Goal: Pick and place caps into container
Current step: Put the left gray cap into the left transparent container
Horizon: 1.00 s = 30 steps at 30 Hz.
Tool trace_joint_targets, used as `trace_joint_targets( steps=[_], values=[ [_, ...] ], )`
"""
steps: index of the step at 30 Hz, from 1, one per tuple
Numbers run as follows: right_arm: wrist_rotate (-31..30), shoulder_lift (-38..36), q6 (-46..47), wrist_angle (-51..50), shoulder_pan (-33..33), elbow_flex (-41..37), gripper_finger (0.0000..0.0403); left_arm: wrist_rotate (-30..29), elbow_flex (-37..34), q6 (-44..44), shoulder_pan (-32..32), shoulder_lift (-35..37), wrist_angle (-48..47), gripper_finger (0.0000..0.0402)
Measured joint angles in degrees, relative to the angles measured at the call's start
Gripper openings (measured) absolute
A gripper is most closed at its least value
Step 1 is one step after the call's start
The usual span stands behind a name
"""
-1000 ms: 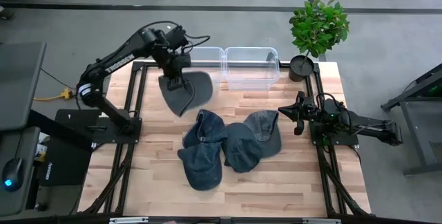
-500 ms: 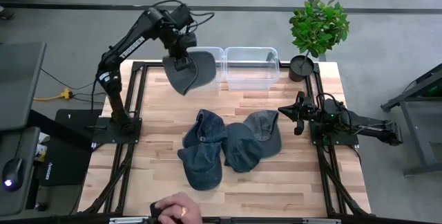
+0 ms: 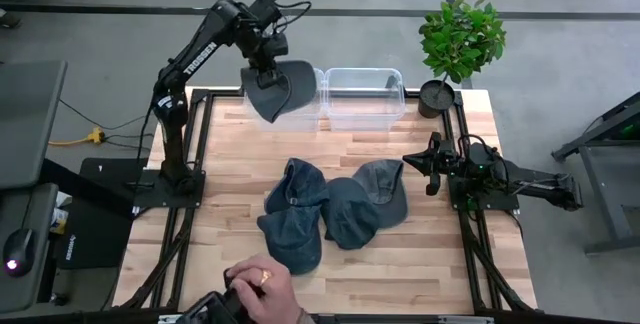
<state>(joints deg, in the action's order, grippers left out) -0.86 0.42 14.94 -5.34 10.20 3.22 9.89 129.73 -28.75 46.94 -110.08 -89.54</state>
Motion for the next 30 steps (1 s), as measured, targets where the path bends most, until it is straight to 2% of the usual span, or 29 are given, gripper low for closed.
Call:
trace_joint_targets(
  steps=[4, 8, 30],
  values=[
    [0.0, 0.0, 0.0, 0.0, 0.0, 0.0, 0.0001, -0.1, 0.1, -3.2, 0.8, 0.0, 0.9, 0.0],
    [0.0, 0.0, 0.0, 0.0, 0.0, 0.0, 0.0001, -3.5, 0.0, -4.1, 0.8, -0.8, 2.5, 0.0],
    [0.0, 0.0, 0.0, 0.0, 0.0, 0.0, 0.0001, -3.2, 0.0, -5.5, 0.3, -9.5, 0.9, 0.0]
  ],
)
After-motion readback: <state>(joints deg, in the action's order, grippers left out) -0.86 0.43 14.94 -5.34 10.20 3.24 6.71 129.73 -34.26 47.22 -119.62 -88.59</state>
